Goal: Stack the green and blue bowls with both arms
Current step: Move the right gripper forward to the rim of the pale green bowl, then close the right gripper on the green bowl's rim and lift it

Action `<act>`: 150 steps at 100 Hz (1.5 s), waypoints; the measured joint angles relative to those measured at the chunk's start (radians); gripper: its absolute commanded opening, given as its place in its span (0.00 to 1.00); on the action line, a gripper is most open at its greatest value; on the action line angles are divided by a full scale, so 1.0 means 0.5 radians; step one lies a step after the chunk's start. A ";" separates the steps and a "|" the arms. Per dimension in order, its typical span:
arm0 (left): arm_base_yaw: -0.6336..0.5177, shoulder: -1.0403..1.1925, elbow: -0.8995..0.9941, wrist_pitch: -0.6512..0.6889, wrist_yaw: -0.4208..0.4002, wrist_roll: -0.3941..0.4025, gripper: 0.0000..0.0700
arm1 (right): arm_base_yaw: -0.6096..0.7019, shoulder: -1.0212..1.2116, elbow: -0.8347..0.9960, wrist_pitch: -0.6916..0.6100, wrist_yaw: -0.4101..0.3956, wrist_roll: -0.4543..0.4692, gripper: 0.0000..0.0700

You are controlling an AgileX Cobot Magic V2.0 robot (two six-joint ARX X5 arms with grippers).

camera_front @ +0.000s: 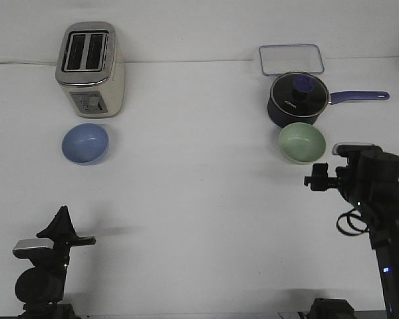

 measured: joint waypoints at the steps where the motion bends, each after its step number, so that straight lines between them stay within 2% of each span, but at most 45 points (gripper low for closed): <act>1: 0.000 0.000 0.000 0.001 -0.001 0.000 0.02 | -0.010 0.027 0.015 0.002 -0.012 -0.003 0.68; 12: 0.000 0.000 0.000 0.001 0.000 0.000 0.02 | -0.097 0.301 0.192 0.037 -0.075 -0.030 0.68; 42: 0.000 0.000 0.000 0.001 -0.001 0.000 0.02 | -0.195 0.967 0.535 0.195 -0.076 -0.157 0.67; 83: 0.000 0.000 0.000 0.001 -0.001 0.000 0.02 | -0.217 1.487 0.581 0.272 -0.083 -0.223 0.67; 95: 0.000 0.000 0.000 0.001 -0.001 0.000 0.02 | -0.226 1.553 0.581 0.292 -0.136 -0.224 0.66; 101: 0.000 0.000 0.000 0.000 -0.001 0.000 0.02 | -0.230 1.570 0.581 0.294 -0.152 -0.224 0.60; 108: 0.000 0.000 0.000 0.000 -0.001 0.000 0.02 | -0.231 1.576 0.581 0.301 -0.179 -0.223 0.43; 116: 0.000 0.000 0.000 0.001 -0.001 0.000 0.02 | -0.231 1.576 0.581 0.303 -0.181 -0.224 0.11; 120: 0.000 0.000 0.000 0.001 -0.001 0.000 0.02 | -0.231 1.576 0.581 0.303 -0.182 -0.224 0.00; 150: 0.000 0.000 0.000 0.001 -0.001 0.000 0.02 | -0.240 1.575 0.590 0.285 -0.208 -0.214 0.00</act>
